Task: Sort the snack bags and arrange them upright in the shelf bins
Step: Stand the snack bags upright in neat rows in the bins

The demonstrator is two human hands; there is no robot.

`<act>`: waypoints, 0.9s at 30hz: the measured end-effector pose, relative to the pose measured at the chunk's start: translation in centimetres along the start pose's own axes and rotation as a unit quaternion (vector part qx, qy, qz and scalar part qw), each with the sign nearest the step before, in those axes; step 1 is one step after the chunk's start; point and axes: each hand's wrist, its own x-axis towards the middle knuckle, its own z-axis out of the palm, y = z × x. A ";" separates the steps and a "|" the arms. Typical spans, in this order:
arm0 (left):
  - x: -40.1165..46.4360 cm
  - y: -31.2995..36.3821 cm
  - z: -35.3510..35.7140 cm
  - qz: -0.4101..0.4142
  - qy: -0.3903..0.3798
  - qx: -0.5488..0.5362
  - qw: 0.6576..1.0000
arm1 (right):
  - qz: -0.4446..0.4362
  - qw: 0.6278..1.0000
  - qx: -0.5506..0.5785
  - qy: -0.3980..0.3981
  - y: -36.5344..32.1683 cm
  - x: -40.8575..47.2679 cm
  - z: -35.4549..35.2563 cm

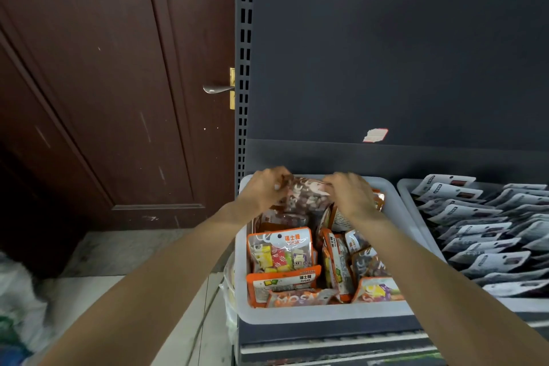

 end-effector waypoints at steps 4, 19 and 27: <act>-0.3 -2.9 -0.5 -0.048 -0.033 0.070 0.996 | 0.029 0.998 -0.052 -0.012 0.9 -0.4 -1.1; -0.5 -3.5 2.0 0.051 -0.122 0.461 0.877 | 0.016 0.998 -0.062 -0.028 0.3 -1.8 -0.8; -1.9 -3.1 1.8 0.048 -0.052 0.301 0.951 | 0.042 0.998 -0.022 -0.038 1.5 -2.1 -1.0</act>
